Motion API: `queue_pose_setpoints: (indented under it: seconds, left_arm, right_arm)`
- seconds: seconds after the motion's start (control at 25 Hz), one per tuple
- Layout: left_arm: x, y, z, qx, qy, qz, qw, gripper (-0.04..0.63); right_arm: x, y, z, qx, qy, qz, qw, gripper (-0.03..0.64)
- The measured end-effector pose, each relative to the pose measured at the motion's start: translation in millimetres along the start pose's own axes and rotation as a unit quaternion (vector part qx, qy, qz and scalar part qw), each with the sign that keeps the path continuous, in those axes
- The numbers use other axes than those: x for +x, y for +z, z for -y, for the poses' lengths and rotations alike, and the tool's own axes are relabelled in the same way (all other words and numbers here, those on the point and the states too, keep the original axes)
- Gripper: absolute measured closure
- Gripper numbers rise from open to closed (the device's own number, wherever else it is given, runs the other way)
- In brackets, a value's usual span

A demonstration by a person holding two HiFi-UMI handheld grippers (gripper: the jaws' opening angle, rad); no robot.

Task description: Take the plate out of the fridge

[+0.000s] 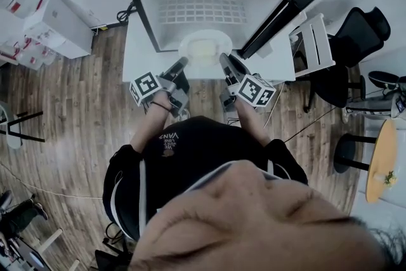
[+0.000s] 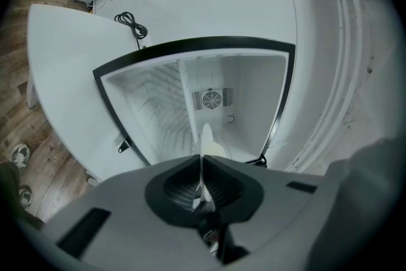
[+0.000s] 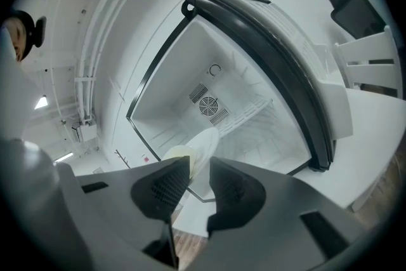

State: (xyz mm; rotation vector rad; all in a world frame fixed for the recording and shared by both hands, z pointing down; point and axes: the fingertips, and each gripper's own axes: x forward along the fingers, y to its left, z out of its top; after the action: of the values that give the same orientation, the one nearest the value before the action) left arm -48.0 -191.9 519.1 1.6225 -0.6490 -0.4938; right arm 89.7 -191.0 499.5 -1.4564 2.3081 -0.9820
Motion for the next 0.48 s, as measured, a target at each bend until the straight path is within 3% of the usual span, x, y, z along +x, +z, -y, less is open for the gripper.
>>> queue_pose_setpoints:
  seconds: [0.48]
  left_arm:
    - [-32.7, -45.1, 1.9, 0.006, 0.008, 0.029, 0.9995, 0.568]
  right_arm:
    - [-42.4, -21.0, -5.5, 0.0, 0.023, -0.02, 1.0, 0.512]
